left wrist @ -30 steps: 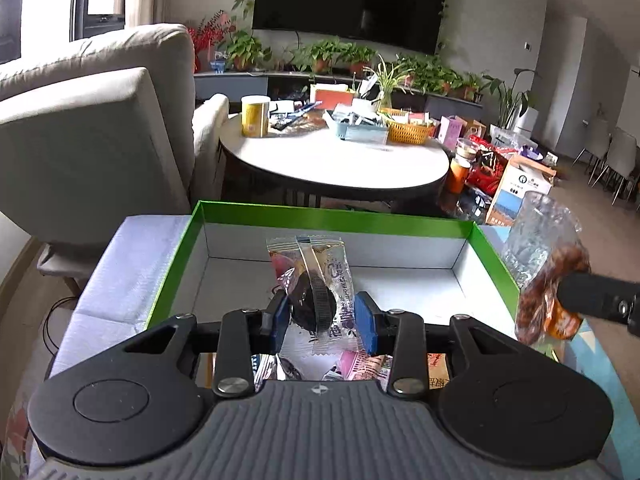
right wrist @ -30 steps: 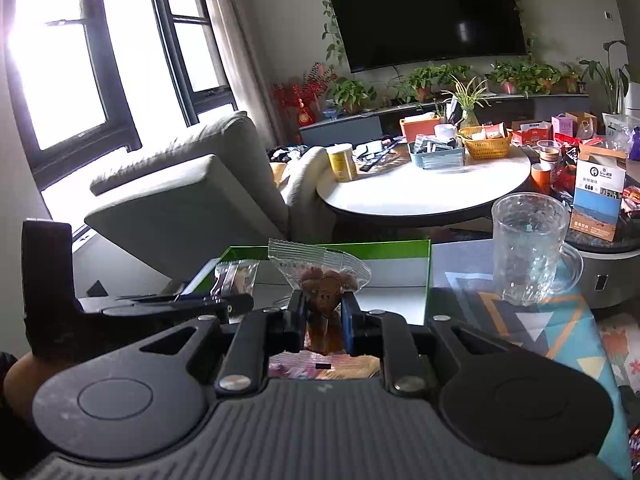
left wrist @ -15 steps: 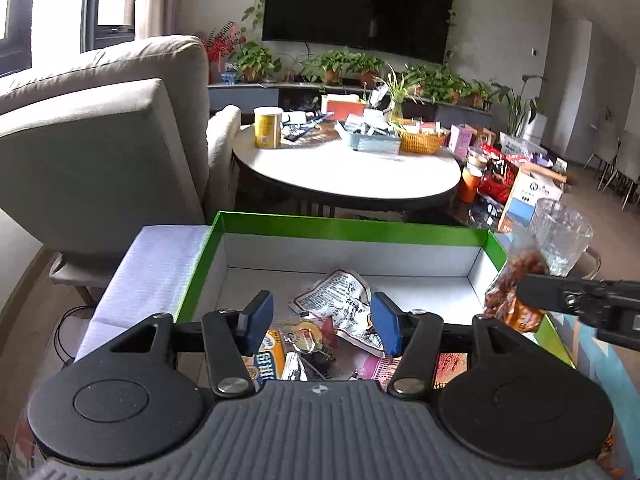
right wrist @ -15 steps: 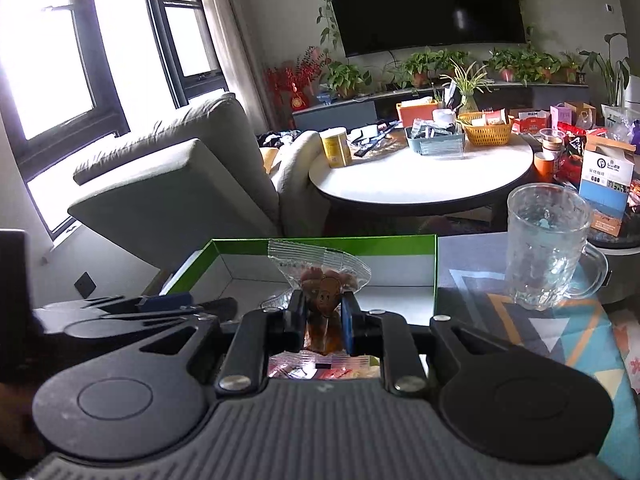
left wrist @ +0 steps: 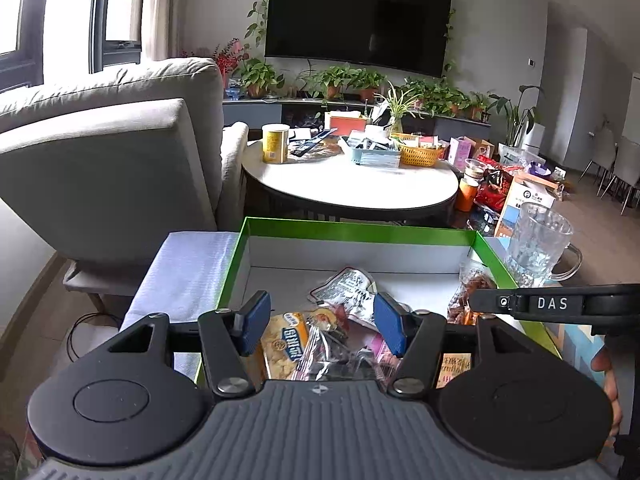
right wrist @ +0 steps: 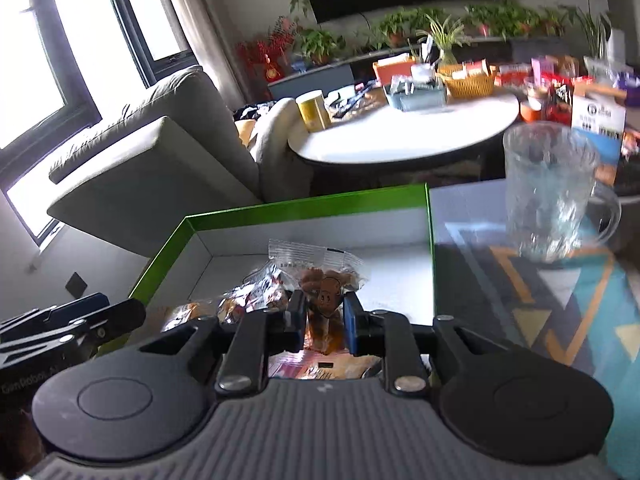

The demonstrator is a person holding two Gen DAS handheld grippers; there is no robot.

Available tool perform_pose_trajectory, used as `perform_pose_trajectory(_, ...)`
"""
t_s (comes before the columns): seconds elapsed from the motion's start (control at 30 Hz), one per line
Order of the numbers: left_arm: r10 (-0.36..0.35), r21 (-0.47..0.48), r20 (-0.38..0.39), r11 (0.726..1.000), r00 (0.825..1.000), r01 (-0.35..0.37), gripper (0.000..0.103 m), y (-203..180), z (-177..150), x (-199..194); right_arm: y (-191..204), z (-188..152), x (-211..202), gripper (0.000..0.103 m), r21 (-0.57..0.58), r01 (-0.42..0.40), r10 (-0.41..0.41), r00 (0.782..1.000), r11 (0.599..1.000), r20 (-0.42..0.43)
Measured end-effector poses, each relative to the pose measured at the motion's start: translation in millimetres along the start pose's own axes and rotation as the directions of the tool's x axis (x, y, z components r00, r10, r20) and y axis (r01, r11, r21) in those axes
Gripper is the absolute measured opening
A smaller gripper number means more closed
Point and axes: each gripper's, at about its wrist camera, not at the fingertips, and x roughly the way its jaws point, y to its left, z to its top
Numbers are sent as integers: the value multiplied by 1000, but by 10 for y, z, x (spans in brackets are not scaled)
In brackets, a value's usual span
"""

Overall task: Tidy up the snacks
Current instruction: 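Carry dark-snack packet into box and release with left while right carries brown-snack bag over box, then release clear brown-snack bag into green box with right gripper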

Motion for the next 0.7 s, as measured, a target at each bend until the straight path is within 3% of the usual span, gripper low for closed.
perform_pose_trajectory(0.07, 0, -1, -2, 1000, 1000, 0, 54, -4, -14, -20, 25, -9, -25, 28, -6, 0, 0, 1000, 1000, 0)
perform_pose_trajectory(0.2, -6, 3, -5, 1000, 1000, 6, 54, -25, -45, -57, 51, -28, -125, 63, 8, 17, -17, 998, 1000, 58)
perform_pose_trajectory(0.3, -9, 3, -6, 1000, 1000, 9, 54, -24, -62, -97, 60, -29, -195, 71, 11, 30, -30, 995, 1000, 95)
perform_pose_trajectory(0.7, -9, 17, -23, 1000, 1000, 10, 55, 32, -219, -291, 86, -128, -433, 73, -11, -40, 41, 997, 999, 59)
